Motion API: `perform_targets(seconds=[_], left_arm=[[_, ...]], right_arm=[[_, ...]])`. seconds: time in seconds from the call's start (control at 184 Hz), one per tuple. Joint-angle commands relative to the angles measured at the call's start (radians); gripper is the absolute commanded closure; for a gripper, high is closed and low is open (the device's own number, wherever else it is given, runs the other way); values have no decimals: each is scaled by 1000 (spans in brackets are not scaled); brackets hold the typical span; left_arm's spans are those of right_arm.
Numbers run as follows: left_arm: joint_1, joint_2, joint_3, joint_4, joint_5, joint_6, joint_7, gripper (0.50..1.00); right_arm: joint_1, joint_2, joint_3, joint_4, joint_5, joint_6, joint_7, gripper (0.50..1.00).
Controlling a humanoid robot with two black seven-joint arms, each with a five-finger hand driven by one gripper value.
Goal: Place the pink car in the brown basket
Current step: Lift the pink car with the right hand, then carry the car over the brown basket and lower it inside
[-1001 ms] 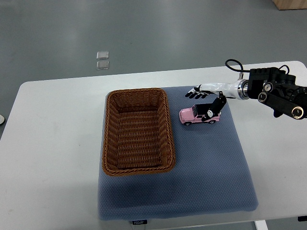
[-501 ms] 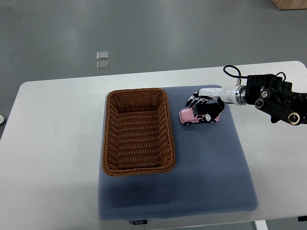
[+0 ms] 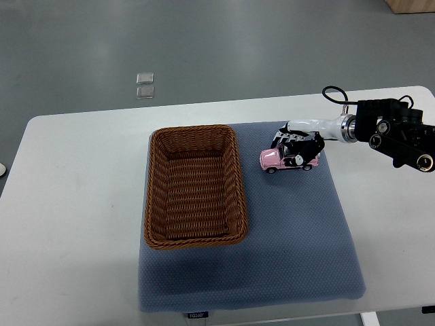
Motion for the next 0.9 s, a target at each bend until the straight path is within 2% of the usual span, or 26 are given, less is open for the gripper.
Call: perform_targets(seconds=[0.0,0.044,0.06,0.136,0.267,0.365,0.506,0.642,0.783,0.892], left_arm=[[0,0,1,0,0,0,0,500],[0,0,1,0,0,0,0,500],[0,0,1,-2,0,0,0,500],[0,0,1,-3,0,0,0,500],[0,0,1,-5,0,0,0,500],[0,0,1,-5,0,0,0,500],[0,0,-1,-5,0,0,0,500],[0,0,1,-5,0,0,0,500],[0,0,1,-5,0,0,0,500],[0,0,1,-5,0,0,0,500]], right_arm=[[60,-52,11,39,10,42,2,1000],[60,-52,11,39,10,42,2,1000],[110,-84,12,70,13,76,2,1000],[158,-101,12,101,40,103,-1,1000],[192,-101,11,122,88,114,-5,1000],[225,-64,0,128,115,116,-7,1000],[236,15,-2,119,119,106,-7,1000],[233,135,-3,70,134,94,-5,1000],[218,278,-49,-11,132,24,-5,1000],[202,322,-69,-37,131,8,-4,1000]])
